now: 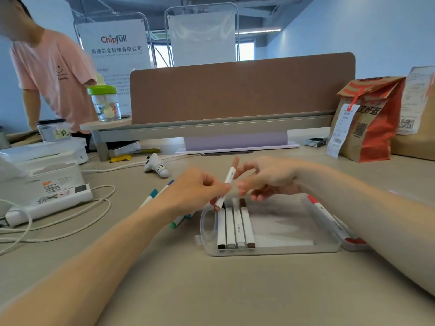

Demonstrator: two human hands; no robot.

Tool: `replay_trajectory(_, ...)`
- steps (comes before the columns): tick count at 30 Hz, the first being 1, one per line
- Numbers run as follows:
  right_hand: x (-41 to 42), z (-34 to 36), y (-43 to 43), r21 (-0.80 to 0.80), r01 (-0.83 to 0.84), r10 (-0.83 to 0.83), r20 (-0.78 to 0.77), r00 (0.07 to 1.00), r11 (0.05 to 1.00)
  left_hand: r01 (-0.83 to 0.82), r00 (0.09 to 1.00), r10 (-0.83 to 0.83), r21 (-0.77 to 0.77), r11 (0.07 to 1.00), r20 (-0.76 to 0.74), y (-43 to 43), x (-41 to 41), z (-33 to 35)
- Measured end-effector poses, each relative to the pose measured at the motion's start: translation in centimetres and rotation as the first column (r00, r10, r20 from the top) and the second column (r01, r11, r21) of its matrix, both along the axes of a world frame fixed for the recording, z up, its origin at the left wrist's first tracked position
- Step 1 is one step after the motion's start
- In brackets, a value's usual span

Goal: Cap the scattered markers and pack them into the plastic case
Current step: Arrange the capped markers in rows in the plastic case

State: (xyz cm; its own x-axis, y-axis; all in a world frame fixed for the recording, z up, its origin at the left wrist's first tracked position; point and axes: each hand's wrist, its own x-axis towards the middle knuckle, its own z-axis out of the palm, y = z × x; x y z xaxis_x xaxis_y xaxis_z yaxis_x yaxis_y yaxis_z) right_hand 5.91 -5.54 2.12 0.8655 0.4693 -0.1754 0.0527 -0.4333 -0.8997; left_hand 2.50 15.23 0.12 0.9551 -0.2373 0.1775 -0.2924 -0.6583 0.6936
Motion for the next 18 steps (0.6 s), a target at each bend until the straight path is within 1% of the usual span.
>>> replay_trajectory(3,0.0,0.3,0.2,0.190,-0.016,0.020,-0.020,1.000,0.982,0.051,0.999,-0.052,-0.052,0.997,-0.015,-0.6,-0.4,-0.2)
replay_trajectory(6,0.0,0.1,0.8,0.356,0.035,-0.033,-0.013,0.999,0.934,0.072,0.997,-0.073,-0.066,0.995,-0.019,-0.9,-0.6,-0.3)
replay_trajectory(8,0.0,0.0,0.9,0.401,0.075,-0.078,-0.010,0.997,0.913,0.080,0.996,-0.082,-0.061,0.995,-0.030,-0.9,-0.6,-0.3)
replay_trajectory(10,0.1,0.3,0.6,0.351,0.108,-0.105,-0.027,0.994,0.930,0.091,0.995,-0.093,-0.061,0.994,-0.030,-0.8,-0.6,-0.4)
replay_trajectory(12,0.0,0.7,0.0,0.216,0.108,-0.099,-0.050,0.994,0.970,0.102,0.995,-0.102,-0.031,0.994,0.003,-0.7,-0.5,-0.7)
replay_trajectory(15,-0.2,1.1,-0.8,-0.008,0.051,-0.052,-0.079,0.996,0.999,0.122,0.992,-0.124,0.099,0.988,0.023,-0.6,-0.5,-1.0)
replay_trajectory(18,-0.3,0.9,-0.7,-0.113,0.037,-0.047,-0.093,0.995,0.993,0.154,0.987,-0.159,0.248,0.956,0.002,-0.5,-0.5,-1.2)
